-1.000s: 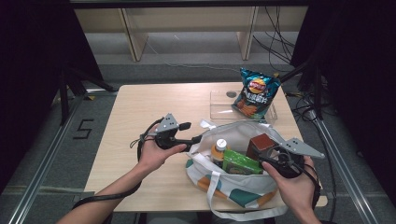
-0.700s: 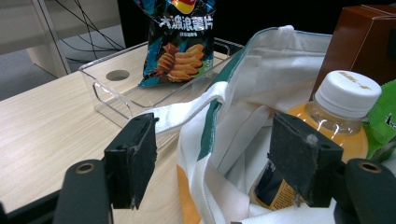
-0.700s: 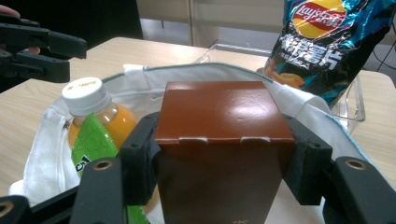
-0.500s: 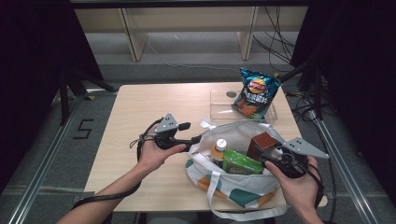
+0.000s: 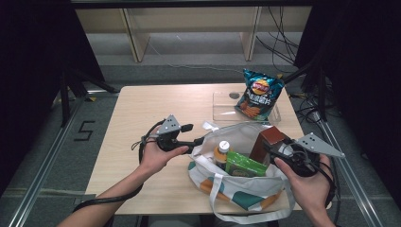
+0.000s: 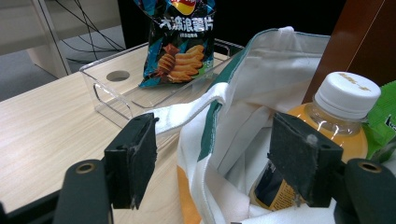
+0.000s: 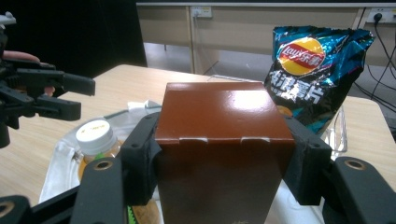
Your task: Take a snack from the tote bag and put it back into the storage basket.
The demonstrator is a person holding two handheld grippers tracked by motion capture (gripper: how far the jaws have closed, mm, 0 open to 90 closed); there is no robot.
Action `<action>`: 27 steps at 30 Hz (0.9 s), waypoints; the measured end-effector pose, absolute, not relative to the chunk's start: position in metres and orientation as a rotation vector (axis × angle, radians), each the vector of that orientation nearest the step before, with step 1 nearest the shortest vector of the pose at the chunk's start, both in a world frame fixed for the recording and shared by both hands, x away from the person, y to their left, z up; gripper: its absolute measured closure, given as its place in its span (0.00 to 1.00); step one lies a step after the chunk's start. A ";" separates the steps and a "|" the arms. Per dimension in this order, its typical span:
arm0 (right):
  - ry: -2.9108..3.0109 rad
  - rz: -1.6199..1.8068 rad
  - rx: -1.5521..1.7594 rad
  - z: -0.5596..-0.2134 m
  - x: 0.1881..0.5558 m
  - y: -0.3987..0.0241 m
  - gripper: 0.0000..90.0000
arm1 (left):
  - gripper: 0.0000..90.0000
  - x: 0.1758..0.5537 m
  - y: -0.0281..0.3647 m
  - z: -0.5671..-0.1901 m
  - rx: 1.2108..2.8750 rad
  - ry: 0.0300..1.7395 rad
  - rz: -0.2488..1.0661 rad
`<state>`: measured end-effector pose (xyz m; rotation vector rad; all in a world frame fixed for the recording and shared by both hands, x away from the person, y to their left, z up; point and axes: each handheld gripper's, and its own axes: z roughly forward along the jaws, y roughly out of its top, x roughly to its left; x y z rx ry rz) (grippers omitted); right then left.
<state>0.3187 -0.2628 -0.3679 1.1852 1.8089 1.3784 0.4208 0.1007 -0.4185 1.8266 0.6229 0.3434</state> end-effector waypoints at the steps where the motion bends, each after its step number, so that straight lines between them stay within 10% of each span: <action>1: 1.810 1.393 1.182 -0.367 0.319 -0.263 0.44 | 0.35 0.421 0.101 -0.419 1.827 0.622 0.344; 27: 1.741 1.430 1.159 -0.341 0.325 -0.271 0.44 | 0.35 0.421 0.100 -0.418 1.823 0.625 0.341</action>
